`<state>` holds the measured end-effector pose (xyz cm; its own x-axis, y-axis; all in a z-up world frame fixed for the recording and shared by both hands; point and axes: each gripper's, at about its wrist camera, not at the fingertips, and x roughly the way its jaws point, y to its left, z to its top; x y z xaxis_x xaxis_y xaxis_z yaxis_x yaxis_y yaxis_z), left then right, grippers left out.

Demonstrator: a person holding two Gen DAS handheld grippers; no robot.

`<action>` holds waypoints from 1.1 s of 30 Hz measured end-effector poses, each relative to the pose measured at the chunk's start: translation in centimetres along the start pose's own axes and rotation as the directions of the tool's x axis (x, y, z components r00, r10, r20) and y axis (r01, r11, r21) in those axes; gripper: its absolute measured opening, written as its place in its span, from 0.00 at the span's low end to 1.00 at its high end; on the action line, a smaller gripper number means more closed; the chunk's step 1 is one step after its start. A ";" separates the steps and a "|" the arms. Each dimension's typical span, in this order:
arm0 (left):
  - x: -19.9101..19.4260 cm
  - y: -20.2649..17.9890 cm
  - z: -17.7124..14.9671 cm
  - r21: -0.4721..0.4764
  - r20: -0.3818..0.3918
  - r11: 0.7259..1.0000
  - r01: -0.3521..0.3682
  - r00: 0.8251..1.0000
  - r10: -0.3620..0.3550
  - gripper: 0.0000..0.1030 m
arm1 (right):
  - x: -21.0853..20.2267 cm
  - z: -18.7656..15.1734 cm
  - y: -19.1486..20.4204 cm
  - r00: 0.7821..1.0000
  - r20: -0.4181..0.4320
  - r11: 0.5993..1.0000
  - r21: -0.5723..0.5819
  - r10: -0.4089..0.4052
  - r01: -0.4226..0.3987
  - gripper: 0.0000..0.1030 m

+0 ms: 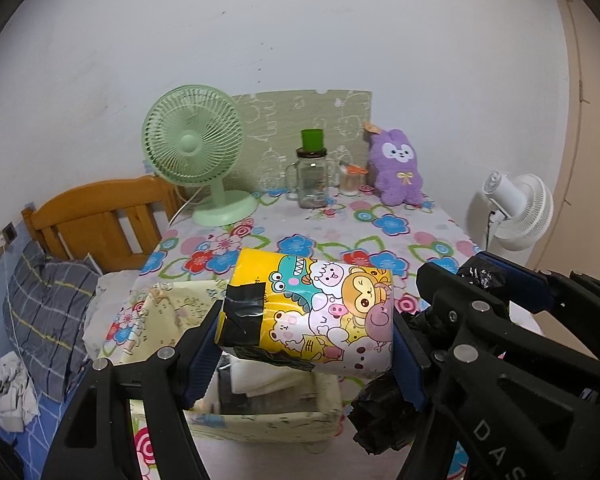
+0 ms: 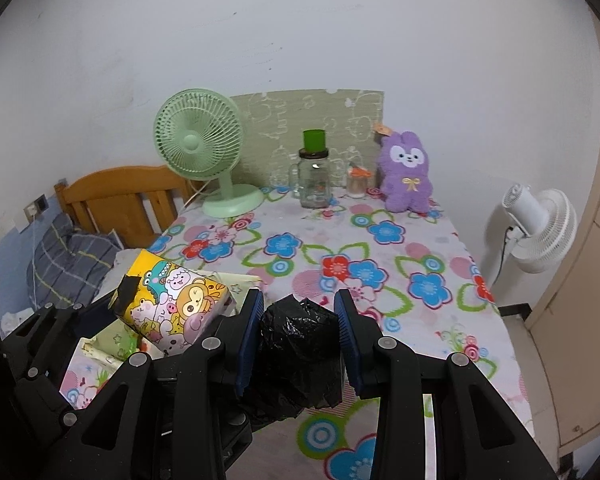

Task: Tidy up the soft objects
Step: 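Lift and carry the yellow tissue pack and black bag over the fabric box with both tools, then lower both items into the box and open both tools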

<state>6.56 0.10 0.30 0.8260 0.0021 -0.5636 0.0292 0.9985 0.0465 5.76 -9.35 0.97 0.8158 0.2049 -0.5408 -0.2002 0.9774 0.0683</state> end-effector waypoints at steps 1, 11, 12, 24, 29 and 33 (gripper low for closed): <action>0.2 0.4 0.0 -0.004 -0.003 1.000 -0.006 1.000 0.006 0.74 | 0.3 0.1 0.2 1.000 -0.003 1.000 -0.002 0.004 -0.004 0.39; 2.4 3.2 -0.3 -0.035 -0.035 0.999 -0.038 0.999 0.036 0.74 | 3.3 0.5 2.7 0.999 -0.036 0.999 -0.030 0.040 -0.041 0.39; 2.7 3.5 -0.3 -0.038 -0.039 0.998 -0.042 0.998 0.041 0.74 | 3.6 0.5 2.9 0.998 -0.039 0.998 -0.033 0.043 -0.044 0.39; 5.7 6.7 -1.2 -0.068 -0.110 0.995 -0.069 0.992 0.061 0.74 | 7.7 0.5 5.8 0.992 -0.097 0.993 -0.078 0.082 -0.090 0.39; 6.9 7.6 -1.6 -0.081 -0.142 0.994 -0.071 0.988 0.059 0.74 | 9.2 0.2 6.6 0.988 -0.124 0.991 -0.083 0.095 -0.106 0.39; 7.9 8.2 -1.9 -0.085 -0.161 0.993 -0.080 0.985 0.065 0.75 | 10.3 0.0 7.2 0.984 -0.146 0.990 -0.089 0.100 -0.114 0.39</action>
<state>12.24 8.37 -5.33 0.7251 0.0759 -0.6845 -0.0845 0.9962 0.0209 12.73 -0.26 -4.05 0.7038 0.2920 -0.6476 -0.3393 0.9391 0.0548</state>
